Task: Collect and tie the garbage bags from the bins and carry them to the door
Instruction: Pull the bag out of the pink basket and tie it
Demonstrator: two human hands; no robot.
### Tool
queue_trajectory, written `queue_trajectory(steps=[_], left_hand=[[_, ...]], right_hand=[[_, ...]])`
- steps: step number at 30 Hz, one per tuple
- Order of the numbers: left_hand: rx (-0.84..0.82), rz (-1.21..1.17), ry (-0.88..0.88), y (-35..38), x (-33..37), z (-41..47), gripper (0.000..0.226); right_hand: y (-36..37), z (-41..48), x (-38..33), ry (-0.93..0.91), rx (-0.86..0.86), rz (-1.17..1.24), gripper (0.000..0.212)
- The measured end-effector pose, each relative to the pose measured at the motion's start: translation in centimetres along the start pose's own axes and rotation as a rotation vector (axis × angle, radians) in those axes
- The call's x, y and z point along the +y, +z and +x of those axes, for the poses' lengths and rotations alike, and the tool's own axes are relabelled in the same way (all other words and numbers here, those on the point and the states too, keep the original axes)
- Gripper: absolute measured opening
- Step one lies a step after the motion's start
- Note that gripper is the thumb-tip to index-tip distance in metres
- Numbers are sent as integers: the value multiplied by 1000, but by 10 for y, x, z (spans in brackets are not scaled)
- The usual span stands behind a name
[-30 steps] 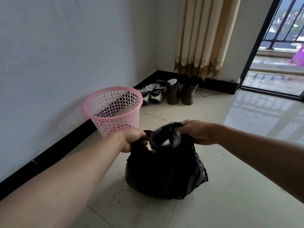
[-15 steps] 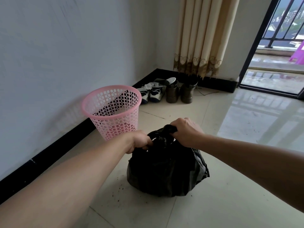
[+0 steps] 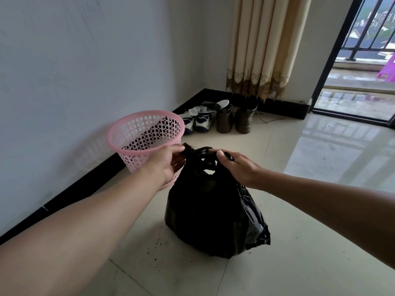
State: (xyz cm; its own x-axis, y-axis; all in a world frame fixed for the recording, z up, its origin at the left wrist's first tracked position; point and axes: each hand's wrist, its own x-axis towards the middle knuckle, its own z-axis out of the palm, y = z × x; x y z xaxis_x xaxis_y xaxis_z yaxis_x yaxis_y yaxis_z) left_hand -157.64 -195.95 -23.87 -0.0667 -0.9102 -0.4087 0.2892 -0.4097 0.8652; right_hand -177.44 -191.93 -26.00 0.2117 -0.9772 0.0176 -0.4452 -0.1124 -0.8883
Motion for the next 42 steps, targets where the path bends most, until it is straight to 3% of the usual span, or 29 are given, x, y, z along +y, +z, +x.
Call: queue_trajectory(steps=[3, 8, 10, 12, 15, 22, 28, 33, 35, 38, 40, 41, 42], left_hand=[[-58, -35, -43, -5, 5, -4, 21], [-158, -137, -78, -7, 12, -9, 26], [-136, -131, -62, -8, 15, -7, 27], [-129, -41, -55, -12, 16, -7, 22], [-102, 309, -79, -20, 7, -6, 15], [225, 645, -163, -68, -4, 7, 12], [313, 795, -271, -95, -11, 12, 15], [164, 1139, -185, -76, -35, 12, 11], [101, 1220, -86, -64, -43, 16, 11], [73, 1355, 99, -49, -52, 23, 40], [-2, 1506, 227, -36, -59, 27, 54], [-66, 1561, 265, -30, -62, 29, 60], [-135, 1608, 284, -23, -66, 31, 65]], right_hand=[[2, 0, -2, 10, 45, 19, 38], [-4, 10, 2, 114, 332, 110, 49], [-19, 13, 11, 213, 423, 27, 58], [-32, 10, 19, 281, 409, -121, 61], [-45, -2, 29, 350, 331, -419, 59], [-97, -20, 60, 420, 314, -992, 43], [-106, -25, 66, 516, 258, -1134, 31], [-106, -22, 72, 640, 256, -1058, 27], [-105, -18, 74, 561, 288, -1055, 29], [-95, -14, 70, 204, 333, -1249, 47], [-81, -11, 57, -12, 369, -1188, 31], [-73, -10, 52, -2, 347, -1064, 24], [-63, -8, 49, 127, 282, -890, 32]])
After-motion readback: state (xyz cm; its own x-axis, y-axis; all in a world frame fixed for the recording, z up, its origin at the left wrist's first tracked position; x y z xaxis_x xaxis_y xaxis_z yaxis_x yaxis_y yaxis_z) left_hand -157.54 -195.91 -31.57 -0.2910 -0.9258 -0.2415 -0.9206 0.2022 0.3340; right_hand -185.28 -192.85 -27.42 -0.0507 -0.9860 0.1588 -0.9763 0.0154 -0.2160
